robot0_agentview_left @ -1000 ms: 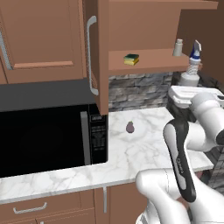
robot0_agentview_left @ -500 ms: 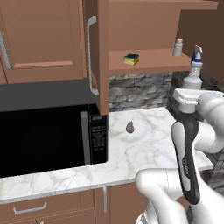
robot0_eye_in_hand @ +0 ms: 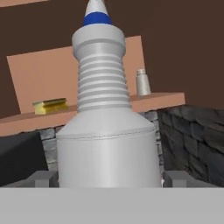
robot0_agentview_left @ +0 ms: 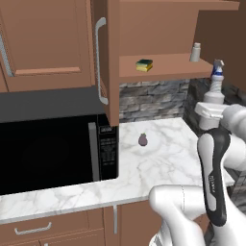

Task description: Pick the sponge and spray from the cabinet and place them on the counter.

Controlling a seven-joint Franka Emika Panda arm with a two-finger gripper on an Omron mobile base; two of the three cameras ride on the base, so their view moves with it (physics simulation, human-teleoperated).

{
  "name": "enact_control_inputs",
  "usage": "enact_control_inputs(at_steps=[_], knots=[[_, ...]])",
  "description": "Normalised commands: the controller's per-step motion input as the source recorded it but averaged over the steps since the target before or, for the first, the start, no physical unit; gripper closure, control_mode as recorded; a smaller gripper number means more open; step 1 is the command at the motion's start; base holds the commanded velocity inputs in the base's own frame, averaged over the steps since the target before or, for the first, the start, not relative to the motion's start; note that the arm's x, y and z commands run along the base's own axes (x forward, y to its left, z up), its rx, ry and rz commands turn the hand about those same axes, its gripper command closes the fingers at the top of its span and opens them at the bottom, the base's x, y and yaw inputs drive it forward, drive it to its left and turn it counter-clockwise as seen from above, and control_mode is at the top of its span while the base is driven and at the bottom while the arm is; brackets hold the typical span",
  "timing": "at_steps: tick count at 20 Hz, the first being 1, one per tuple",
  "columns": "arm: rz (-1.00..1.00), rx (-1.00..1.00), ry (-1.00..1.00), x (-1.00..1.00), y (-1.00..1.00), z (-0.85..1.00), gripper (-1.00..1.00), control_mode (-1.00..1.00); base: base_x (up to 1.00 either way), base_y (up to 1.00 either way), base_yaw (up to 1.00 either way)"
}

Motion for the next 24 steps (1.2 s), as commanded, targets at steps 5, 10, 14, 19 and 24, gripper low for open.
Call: enact_control_inputs(at_steps=[5, 10, 14, 19, 24], knots=[[0.0, 0.0, -0.04, 0.14, 0.17, -0.64, 1.0, -1.0, 0.0, 0.0, 0.0], [0.0, 0.0, -0.03, 0.18, 0.21, -0.64, 1.0, -1.0, 0.0, 0.0, 0.0], [0.0, 0.0, -0.02, 0.21, 0.2, -0.57, 1.0, -1.0, 0.0, 0.0, 0.0], [0.0, 0.0, 0.0, 0.27, 0.22, -0.58, 1.0, -1.0, 0.0, 0.0, 0.0], [0.0, 0.0, -0.03, 0.31, 0.26, -0.59, 1.0, -1.0, 0.0, 0.0, 0.0]])
